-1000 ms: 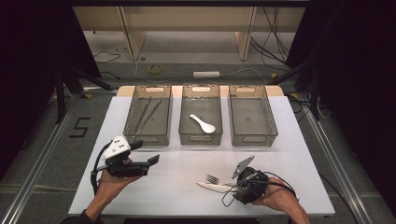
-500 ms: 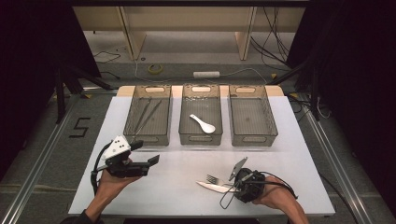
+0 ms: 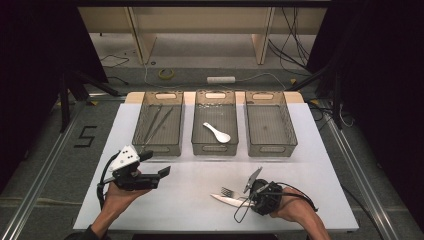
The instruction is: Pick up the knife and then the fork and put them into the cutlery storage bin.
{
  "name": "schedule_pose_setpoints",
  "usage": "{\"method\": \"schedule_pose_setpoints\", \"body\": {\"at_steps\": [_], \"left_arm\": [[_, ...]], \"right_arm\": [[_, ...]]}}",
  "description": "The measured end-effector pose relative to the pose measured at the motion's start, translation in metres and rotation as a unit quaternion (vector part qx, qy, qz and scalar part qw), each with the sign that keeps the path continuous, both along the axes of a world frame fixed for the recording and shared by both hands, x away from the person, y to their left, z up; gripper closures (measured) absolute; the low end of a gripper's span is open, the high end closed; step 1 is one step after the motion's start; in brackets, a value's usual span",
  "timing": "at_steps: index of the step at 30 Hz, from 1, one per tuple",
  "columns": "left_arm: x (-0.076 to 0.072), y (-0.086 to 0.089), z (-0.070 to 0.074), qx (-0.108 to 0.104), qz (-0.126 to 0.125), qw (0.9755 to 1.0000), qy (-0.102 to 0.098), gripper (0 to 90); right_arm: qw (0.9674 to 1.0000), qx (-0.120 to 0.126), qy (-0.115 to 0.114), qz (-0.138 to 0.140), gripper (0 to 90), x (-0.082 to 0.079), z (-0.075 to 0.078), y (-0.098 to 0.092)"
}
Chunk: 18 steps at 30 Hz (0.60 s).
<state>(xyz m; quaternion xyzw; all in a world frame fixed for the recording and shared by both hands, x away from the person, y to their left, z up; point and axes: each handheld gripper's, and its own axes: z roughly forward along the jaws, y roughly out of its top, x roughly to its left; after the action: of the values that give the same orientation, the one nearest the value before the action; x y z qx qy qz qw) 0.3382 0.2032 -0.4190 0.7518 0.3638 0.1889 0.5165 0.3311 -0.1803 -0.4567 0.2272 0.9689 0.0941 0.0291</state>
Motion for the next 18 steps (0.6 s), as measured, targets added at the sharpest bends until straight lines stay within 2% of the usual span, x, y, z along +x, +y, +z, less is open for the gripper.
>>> {"method": "schedule_pose_setpoints", "body": {"at_steps": [8, 18], "left_arm": [[-0.0004, 0.0001, -0.0002, 0.002, 0.001, 1.0, 0.0, 15.9], [-0.0004, 0.0001, -0.0003, 0.002, 0.001, 1.0, -0.001, 15.9]], "right_arm": [[0.9999, -0.013, -0.004, 0.008, 76.5, -0.0019, 0.0002, 0.004], [0.9998, -0.016, -0.004, 0.014, 80.0, -0.0032, 0.0002, 0.0061]]}}
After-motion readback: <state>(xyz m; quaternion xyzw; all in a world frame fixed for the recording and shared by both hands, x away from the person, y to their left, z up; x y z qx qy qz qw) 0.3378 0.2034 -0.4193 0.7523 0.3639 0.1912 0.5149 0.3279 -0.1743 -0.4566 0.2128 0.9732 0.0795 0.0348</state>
